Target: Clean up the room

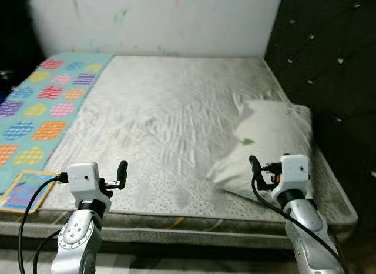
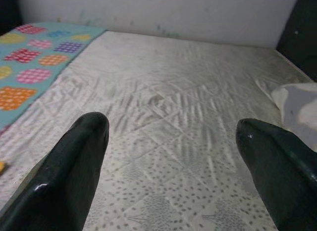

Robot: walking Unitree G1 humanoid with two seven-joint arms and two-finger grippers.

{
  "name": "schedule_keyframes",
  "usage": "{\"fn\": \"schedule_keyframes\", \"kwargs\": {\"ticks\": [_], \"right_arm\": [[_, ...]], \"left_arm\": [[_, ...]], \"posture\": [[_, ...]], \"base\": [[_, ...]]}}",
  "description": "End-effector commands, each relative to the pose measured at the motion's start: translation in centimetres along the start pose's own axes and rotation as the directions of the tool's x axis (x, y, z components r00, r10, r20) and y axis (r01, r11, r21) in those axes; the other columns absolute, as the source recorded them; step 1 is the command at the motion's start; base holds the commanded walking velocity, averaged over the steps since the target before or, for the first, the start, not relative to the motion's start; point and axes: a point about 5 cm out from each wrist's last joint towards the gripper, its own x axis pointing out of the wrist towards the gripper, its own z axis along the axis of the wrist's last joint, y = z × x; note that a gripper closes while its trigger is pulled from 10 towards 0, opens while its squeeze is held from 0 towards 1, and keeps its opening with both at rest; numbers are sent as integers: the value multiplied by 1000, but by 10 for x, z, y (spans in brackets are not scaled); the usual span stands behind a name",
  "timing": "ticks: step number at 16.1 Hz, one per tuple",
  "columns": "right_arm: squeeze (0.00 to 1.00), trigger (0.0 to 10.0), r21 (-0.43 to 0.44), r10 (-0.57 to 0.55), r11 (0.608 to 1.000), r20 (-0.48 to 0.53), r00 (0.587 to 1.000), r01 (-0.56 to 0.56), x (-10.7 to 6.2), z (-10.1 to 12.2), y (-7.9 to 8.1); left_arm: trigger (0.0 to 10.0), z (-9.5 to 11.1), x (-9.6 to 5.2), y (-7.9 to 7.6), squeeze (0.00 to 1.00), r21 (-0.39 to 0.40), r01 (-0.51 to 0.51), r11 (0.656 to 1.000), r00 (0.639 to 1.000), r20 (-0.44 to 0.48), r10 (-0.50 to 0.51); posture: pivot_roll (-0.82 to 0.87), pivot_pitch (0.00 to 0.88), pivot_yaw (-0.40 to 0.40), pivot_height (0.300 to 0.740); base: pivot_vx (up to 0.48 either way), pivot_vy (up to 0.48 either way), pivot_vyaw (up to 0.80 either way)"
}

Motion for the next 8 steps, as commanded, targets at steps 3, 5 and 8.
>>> {"fn": "schedule_keyframes", "kwargs": {"ticks": [3,5,8], "right_arm": [[0,10000,-3,6,1000,10,1000,-6,0,3,2],[0,10000,-9,20,1000,15,1000,-19,2,5,5],[0,10000,-10,29,1000,19,999,-28,3,6,8]], "left_arm": [[10000,2,0,0,0,6,4,1000,1000,-1,-4],[10000,2,0,0,0,6,6,1000,1000,-1,-6],[10000,2,0,-1,0,6,7,1000,1000,-2,-7]], "posture": [[-31,26,13,740],[-29,26,10,740],[-27,21,7,740]], "base": [[0,0,-452],[0,0,0],[0,0,0]]}}
